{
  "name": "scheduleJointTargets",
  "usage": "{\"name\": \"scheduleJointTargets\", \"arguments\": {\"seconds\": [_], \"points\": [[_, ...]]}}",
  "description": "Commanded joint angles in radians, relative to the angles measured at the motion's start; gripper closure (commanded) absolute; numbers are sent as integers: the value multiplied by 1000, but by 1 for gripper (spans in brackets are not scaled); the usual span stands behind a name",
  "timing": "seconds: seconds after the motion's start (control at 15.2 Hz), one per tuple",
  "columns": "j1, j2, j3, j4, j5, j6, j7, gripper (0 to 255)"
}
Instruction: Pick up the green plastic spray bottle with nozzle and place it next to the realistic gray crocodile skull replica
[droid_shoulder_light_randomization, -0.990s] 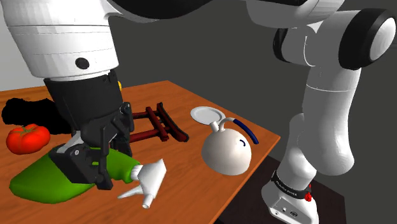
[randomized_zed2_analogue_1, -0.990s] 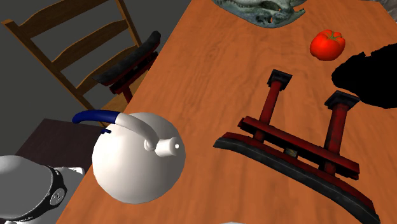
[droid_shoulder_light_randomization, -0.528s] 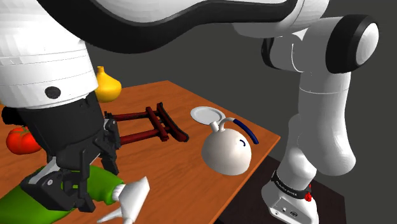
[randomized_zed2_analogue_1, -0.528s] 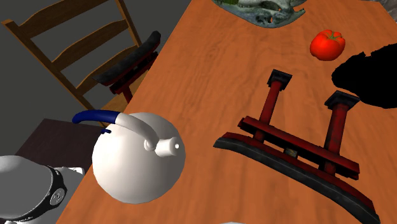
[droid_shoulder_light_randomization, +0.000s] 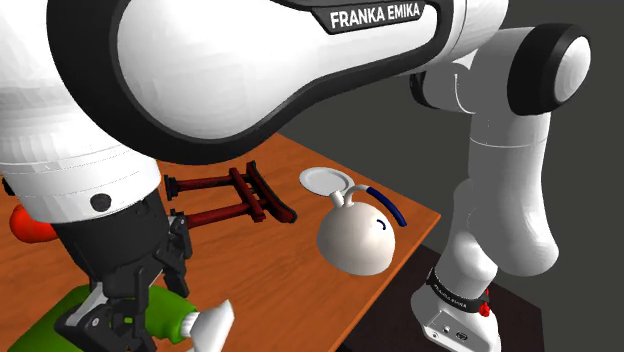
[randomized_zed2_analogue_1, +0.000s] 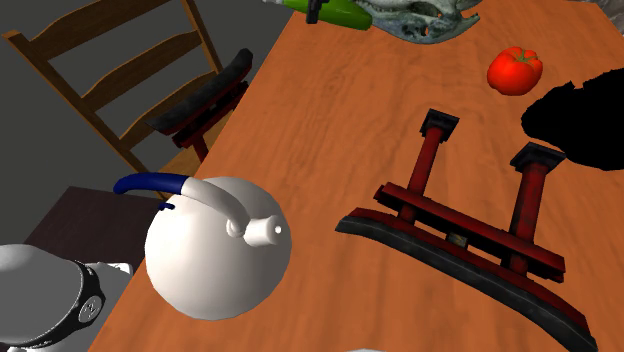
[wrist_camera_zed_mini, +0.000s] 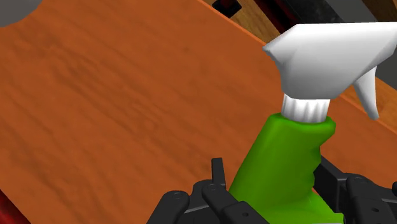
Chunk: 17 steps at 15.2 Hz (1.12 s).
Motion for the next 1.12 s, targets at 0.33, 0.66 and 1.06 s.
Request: {"name": "scheduleJointTargets", "arguments": {"seconds": [0.33,0.66,1.06], "points": [[-5,9,-5,-82,-7,90,1,255],[-4,25,-10,-129,-17,150,3,255],[-1,52,-18,-176,-32,220,9,255]]}}
